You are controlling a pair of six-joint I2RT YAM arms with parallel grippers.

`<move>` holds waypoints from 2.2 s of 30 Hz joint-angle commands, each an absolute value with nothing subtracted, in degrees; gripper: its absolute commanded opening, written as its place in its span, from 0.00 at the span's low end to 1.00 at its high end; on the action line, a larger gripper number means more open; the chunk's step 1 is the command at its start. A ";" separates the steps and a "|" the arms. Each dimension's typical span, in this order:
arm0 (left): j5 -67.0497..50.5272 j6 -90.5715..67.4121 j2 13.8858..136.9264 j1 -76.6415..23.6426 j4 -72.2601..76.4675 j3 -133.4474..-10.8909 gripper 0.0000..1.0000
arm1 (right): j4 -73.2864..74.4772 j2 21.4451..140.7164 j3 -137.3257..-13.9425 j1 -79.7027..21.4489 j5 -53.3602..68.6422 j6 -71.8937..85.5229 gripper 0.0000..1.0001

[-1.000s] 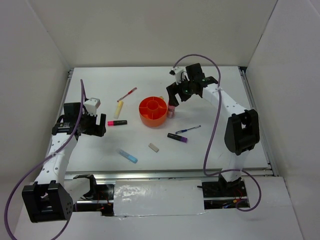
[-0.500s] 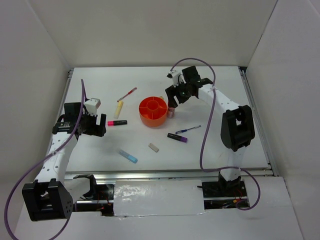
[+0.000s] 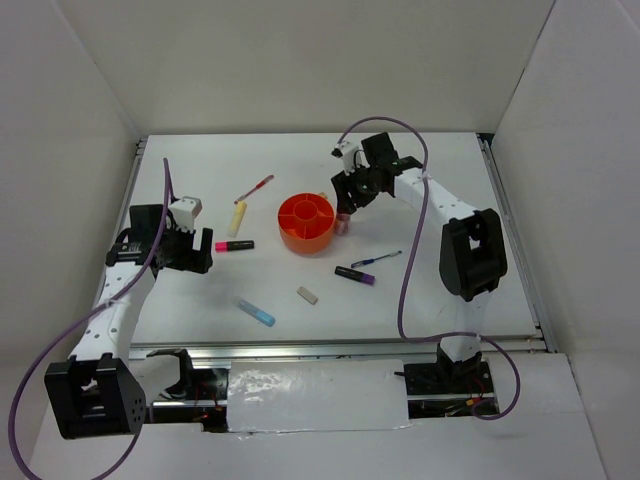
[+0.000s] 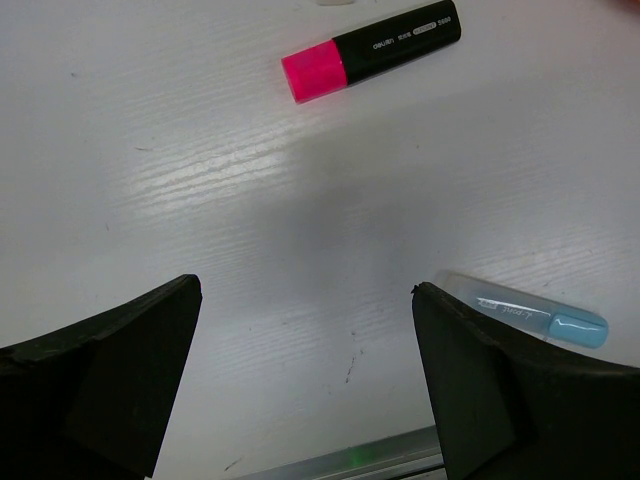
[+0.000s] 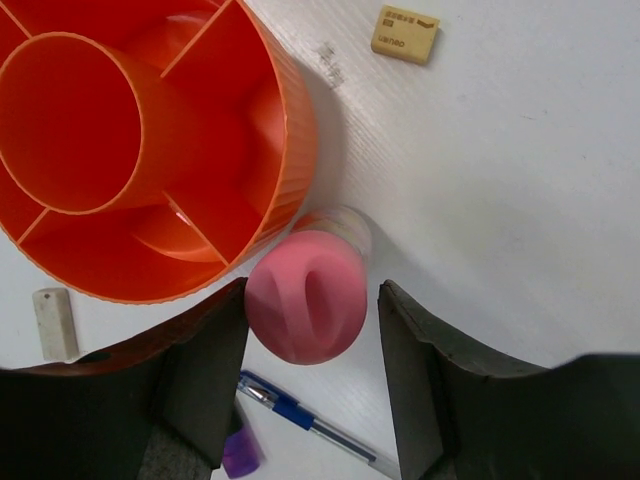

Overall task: Sort the stationery into containers
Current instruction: Pick up the stationery from the center of the board, then place the stationery in the storage box.

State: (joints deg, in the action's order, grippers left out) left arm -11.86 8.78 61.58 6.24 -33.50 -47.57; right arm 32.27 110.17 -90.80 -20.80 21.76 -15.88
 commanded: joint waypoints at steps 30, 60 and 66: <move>-12.39 9.05 58.80 7.29 -32.69 -48.96 0.99 | 42.10 100.11 -111.61 -24.77 18.37 -18.28 0.00; -13.18 9.58 58.97 8.17 -33.13 -48.87 0.99 | 41.75 106.96 -112.06 -34.89 17.05 -15.47 0.00; -13.36 9.67 58.89 8.26 -33.05 -48.87 0.99 | 40.69 107.58 -110.13 -34.98 17.40 -15.47 0.00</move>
